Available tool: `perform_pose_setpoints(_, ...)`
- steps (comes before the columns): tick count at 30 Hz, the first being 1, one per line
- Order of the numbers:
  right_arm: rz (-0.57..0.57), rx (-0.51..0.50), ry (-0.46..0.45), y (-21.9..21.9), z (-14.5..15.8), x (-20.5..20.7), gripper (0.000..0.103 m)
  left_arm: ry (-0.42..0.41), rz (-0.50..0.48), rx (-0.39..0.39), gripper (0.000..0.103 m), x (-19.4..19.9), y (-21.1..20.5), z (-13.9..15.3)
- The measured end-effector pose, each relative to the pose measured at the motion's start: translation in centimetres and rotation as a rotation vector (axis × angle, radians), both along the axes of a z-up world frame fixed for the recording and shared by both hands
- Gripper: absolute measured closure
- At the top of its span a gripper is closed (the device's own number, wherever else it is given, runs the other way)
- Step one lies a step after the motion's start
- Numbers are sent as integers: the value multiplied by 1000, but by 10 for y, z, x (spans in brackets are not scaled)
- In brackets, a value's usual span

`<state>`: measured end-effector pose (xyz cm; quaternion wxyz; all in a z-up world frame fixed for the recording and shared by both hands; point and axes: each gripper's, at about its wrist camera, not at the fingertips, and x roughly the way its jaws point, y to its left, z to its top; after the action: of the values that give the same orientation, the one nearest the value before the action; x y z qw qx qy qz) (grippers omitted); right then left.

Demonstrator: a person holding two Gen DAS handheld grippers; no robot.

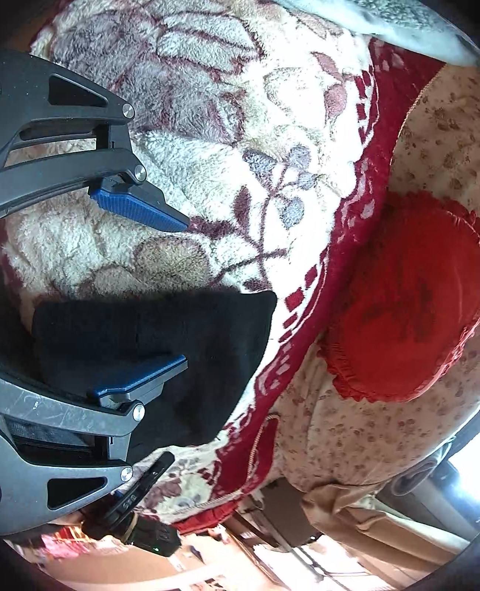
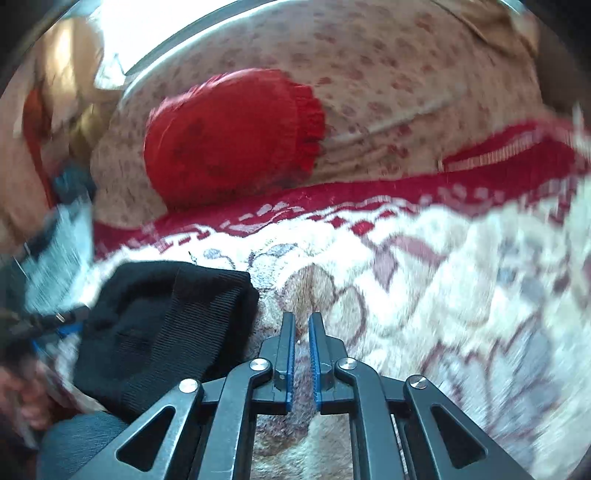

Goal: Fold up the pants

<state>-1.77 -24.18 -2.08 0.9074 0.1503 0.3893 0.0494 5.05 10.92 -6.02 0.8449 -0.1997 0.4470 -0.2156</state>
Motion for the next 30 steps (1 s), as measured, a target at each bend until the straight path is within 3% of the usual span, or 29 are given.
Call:
perform_pose_setpoints(2, 10, 191, -28, -13, -4, -3, 85, 2, -8, -11, 36, 2, -1, -1)
perform_pose_setpoints(5, 11, 497, -48, -33, -15, -6, 69, 16, -19, -53, 36, 6, 0, -3)
perform_pose_setpoints(8, -15, 646, -19, -42, -28, -6, 43, 27, -25, -78, 36, 9, -4, -5)
perform_pose_setpoints(10, -31, 699, -1, -43, -35, -6, 41, 35, -42, -92, 36, 11, -8, -7)
perform_pose_setpoints(14, 0, 724, 20, -38, -38, -2, 40, 40, -102, -129, 36, 11, -14, -9)
perform_pose_setpoints(17, 108, 801, 44, -26, -39, 4, 40, 66, -149, -151, 33, 12, -21, -14)
perform_pose_setpoints(20, 126, 693, 102, -13, -41, 12, 45, 58, -152, -164, 31, 13, -22, -15)
perform_pose_setpoints(23, 144, 686, 114, -6, -41, 24, 45, 64, -135, -190, 31, 20, -21, -15)
perform_pose_setpoints(27, 177, 673, 124, 4, -44, 41, 54, 75, -109, -173, 32, 21, -25, -12)
perform_pose_setpoints(28, 177, 680, 119, 3, -44, 38, 57, 73, -113, -165, 34, 20, -27, -11)
perform_pose_setpoints(29, 174, 689, 121, 0, -47, 37, 67, 69, -116, -156, 41, 17, -27, -10)
perform_pose_setpoints(30, 168, 704, 131, -2, -50, 33, 72, 65, -117, -153, 63, 14, -28, -10)
